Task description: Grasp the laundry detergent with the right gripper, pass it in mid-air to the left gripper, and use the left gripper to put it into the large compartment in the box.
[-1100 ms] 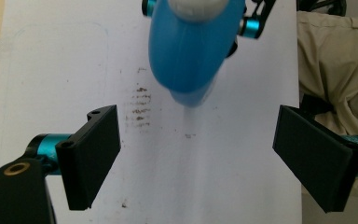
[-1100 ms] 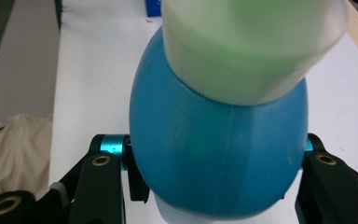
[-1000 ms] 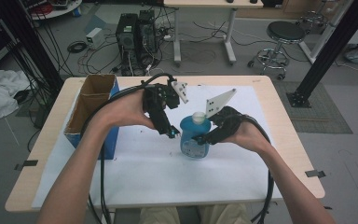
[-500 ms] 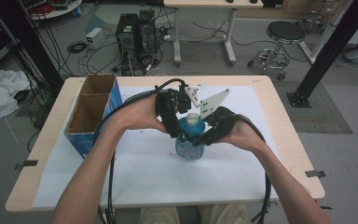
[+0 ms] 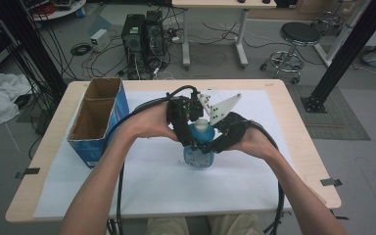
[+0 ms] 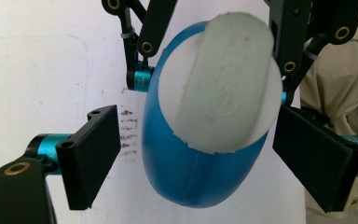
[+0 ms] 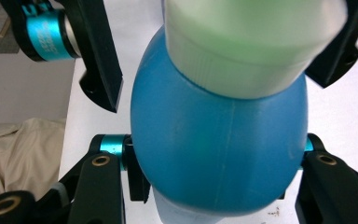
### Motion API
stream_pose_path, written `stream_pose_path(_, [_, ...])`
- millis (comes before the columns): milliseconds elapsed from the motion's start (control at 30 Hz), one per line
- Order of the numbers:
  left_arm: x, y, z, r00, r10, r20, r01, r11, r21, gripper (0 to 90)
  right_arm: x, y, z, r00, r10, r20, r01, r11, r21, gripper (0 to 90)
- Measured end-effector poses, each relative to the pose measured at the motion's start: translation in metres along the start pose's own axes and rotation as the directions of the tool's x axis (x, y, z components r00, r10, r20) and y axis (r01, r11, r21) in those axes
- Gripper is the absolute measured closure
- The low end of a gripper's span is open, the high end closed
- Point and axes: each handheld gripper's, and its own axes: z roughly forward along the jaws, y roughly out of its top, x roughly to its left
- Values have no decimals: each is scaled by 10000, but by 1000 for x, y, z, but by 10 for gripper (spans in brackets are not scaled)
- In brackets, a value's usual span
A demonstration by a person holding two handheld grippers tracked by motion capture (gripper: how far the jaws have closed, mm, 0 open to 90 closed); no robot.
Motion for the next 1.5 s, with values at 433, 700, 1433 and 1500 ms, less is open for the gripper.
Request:
stream_pose_path(433, [2,-3,2,9999,89,99,-89,10000,17,209,1,0,2,10000,-1,-21,1,10000,11,465])
stream_pose_path(700, [2,-3,5,9999,-18,159,19,10000,-47,230,1,-2,3,10000,26,-23,-26,10000,53,465])
stream_pose_path(1433, [1,-2,4,9994,227,270,-225,9997,-73,304,1,-2,6,10000,-17,-67,17,10000,11,464])
stream_pose_path(1500, [1,-1,4,9991,253,338,-251,9997,-52,315,1,-2,6,10000,-69,-61,69,10000,9,463])
